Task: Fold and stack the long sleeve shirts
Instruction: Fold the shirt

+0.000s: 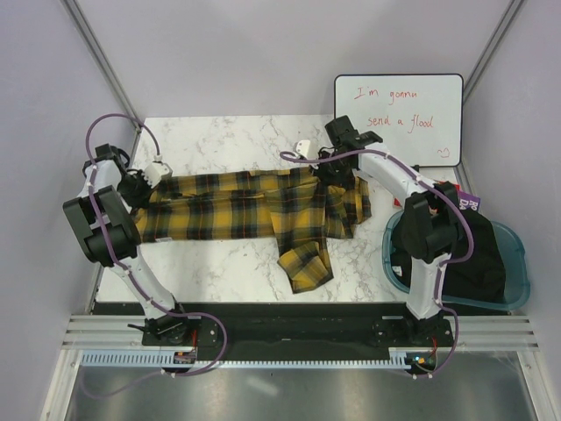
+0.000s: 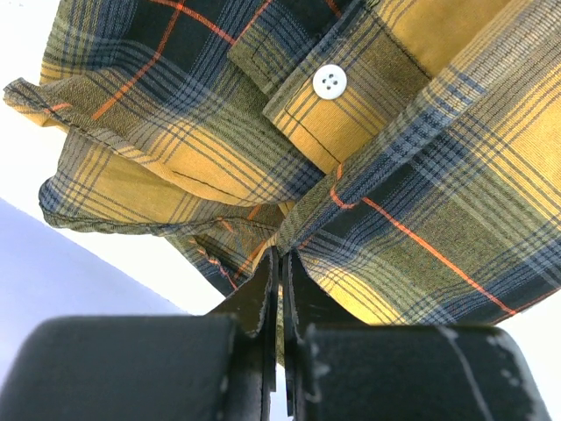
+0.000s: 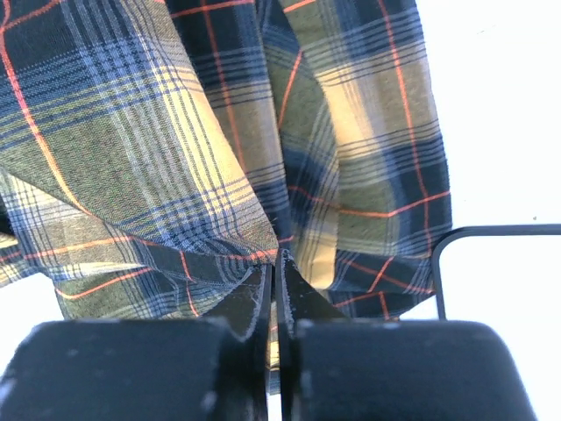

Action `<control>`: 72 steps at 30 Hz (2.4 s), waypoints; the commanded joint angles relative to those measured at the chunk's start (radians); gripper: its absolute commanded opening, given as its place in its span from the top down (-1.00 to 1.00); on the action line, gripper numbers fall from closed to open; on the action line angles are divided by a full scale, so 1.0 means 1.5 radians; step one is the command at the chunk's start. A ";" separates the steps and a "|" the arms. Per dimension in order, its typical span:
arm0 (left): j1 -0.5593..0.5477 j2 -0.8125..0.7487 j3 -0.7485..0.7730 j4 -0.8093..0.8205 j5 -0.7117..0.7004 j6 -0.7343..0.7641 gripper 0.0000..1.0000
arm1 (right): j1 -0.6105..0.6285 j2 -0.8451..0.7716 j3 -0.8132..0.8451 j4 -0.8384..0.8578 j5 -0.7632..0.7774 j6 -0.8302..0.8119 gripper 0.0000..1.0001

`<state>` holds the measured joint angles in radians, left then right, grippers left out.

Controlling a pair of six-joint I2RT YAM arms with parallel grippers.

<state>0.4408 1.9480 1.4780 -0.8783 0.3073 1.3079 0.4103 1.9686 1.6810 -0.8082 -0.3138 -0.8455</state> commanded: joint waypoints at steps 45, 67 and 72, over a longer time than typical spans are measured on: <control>-0.686 0.172 0.228 0.309 0.233 -0.529 0.02 | -0.172 0.026 -0.228 0.093 -0.124 0.449 0.88; -0.655 0.017 0.054 0.483 0.251 -0.593 0.96 | -0.169 0.025 -0.243 0.063 -0.088 0.403 0.86; -0.653 -0.007 0.033 0.495 0.294 -0.608 0.97 | -0.169 0.030 -0.242 0.063 -0.088 0.401 0.86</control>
<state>-0.5388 2.0174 1.5360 -0.2237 0.6769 0.4412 0.1532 1.9972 1.3396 -0.6880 -0.5030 -0.2070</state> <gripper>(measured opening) 0.025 0.068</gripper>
